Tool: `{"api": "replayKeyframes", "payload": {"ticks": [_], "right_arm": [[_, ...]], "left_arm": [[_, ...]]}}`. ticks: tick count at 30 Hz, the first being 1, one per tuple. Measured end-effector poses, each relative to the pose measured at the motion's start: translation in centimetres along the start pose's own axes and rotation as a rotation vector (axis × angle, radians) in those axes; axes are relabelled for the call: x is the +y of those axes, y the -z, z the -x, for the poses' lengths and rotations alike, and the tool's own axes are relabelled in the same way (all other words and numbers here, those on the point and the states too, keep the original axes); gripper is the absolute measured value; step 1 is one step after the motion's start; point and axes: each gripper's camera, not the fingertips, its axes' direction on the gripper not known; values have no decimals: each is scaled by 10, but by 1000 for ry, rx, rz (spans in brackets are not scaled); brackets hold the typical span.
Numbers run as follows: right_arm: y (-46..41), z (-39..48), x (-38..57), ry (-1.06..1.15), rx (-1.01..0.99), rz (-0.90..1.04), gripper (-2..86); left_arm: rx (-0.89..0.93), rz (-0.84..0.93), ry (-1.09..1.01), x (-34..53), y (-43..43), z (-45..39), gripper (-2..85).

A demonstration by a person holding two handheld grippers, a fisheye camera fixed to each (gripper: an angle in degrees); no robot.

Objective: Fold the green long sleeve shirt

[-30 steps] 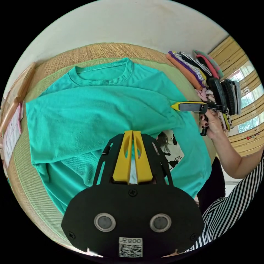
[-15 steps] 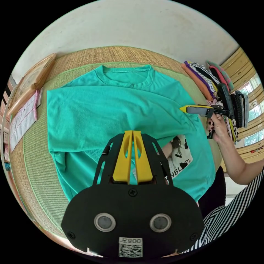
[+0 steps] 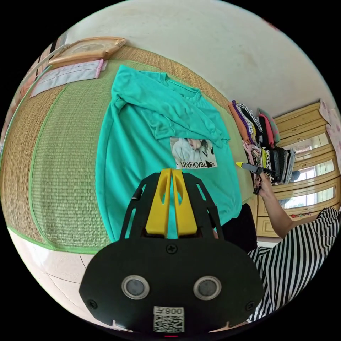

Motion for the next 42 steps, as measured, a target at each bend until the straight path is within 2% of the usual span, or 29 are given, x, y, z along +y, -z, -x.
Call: {"api": "replayKeyframes", "payload": {"ticks": [6, 12, 19, 21, 30, 36, 42], "right_arm": [[30, -1, -6, -37, 15, -79, 0], [33, 0, -95, -26, 79, -86, 0], [-2, -5, -181, -25, 194, -41, 0], [-12, -10, -190, -34, 203, -21, 0], [5, -19, -201, -56, 144, -79, 0], [31, -15, -185, -65, 166, -72, 1], [79, -13, -107, -69, 48, -127, 1]], "left_arm": [[-50, -43, 7, 29, 29, 16, 2], [-156, -75, -52, -28, 28, 22, 2], [-281, -44, 24, -83, 3, 66, 1], [-308, -9, 36, -85, -5, 78, 1], [-329, -58, 0, -73, 1, 90, 0], [-311, -67, 30, -34, 24, 97, 1], [-182, -88, 9, 76, 70, 101, 2]]}}
